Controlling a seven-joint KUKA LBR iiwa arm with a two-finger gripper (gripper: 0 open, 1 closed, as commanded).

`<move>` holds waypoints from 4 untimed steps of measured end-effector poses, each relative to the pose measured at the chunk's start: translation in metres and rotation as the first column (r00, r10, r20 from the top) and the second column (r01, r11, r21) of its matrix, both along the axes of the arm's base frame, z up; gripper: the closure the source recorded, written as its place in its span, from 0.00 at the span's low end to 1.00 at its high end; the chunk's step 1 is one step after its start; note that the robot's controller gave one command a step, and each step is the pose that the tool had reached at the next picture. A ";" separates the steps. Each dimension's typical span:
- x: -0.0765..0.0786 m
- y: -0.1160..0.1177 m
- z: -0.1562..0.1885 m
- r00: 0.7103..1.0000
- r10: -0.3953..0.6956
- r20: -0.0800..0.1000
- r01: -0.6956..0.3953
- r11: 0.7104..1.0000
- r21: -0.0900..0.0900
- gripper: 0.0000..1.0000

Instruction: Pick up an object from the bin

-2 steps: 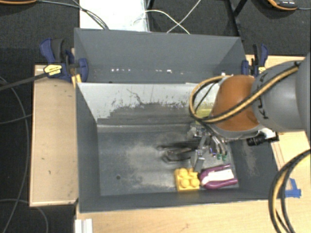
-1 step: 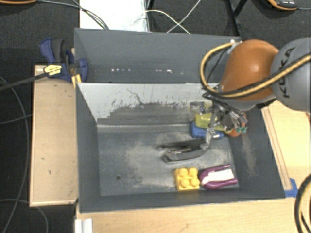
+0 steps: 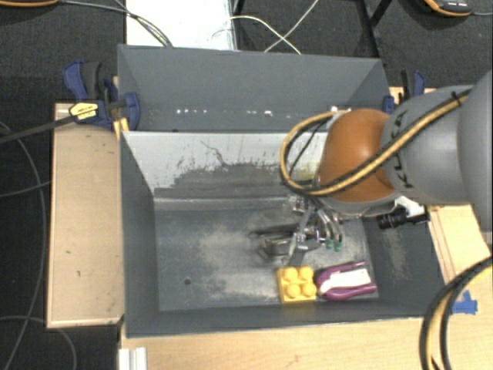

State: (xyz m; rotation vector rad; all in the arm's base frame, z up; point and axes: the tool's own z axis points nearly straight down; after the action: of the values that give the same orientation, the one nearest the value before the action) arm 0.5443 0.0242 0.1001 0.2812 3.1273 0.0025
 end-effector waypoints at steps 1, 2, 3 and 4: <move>0.027 -0.037 -0.030 0.972 0.234 0.009 -0.234 0.972 -0.003 0.00; 0.006 -0.014 -0.029 0.998 -0.059 0.001 0.059 0.998 0.001 1.00; 0.006 -0.014 -0.029 0.998 -0.059 0.001 0.059 0.998 0.001 1.00; 0.004 -0.014 -0.023 0.998 -0.059 -0.005 0.059 0.998 0.001 1.00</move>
Offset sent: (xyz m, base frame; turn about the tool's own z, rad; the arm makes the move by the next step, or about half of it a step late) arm 0.0057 -0.0148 -0.0301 0.0591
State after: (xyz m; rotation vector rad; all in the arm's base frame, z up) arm 0.5483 0.0098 0.0770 0.3745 3.1230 0.0031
